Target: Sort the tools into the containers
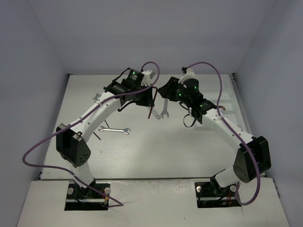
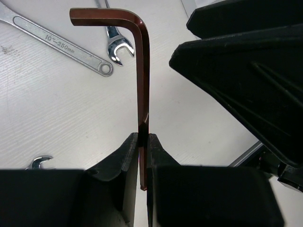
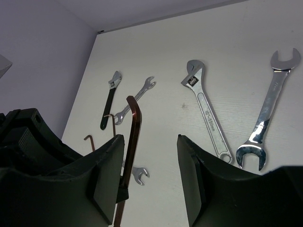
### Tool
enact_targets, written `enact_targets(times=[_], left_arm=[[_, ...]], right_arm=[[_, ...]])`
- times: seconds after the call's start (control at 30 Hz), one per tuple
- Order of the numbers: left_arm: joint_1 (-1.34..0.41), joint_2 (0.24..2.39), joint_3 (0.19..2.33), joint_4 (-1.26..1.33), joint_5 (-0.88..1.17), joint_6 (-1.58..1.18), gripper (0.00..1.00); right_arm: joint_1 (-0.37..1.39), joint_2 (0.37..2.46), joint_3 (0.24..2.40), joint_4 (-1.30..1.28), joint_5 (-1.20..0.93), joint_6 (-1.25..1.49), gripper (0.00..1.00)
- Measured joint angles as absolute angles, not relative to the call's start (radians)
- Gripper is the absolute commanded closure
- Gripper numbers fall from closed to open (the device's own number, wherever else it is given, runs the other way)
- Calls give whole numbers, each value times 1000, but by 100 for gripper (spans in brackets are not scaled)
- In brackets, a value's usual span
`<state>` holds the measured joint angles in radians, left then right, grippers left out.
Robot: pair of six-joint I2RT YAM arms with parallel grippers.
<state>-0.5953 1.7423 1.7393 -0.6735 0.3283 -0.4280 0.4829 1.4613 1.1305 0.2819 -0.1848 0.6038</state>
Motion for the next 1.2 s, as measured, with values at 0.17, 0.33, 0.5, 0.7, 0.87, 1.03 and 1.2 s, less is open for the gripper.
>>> enact_targets(times=[0.17,0.33,0.5,0.7,0.87,1.03,1.2], left_arm=[[-596,1743,1740,-673,329,-427,100],[-603,1744,1751,-673,333,-419,100],[-608,1750,1753,-674,337,-412,98],[-610,1764,1747,-650,316,-410,38],[-586,1756,1678,-641,267,-451,27],[-495,1675,1474,-628,206,-544,27],[-379,1518,1286,-647,124,-620,27]], right_arm=[[493,1479,1132,288,-217,607,54],[512,1525,1134,288,-241,613,60],[521,1547,1138,292,-251,621,97],[512,1543,1137,310,-219,645,100],[396,1503,1063,310,-157,684,100],[119,1427,911,314,-85,800,100],[-142,1431,813,317,-24,946,100]])
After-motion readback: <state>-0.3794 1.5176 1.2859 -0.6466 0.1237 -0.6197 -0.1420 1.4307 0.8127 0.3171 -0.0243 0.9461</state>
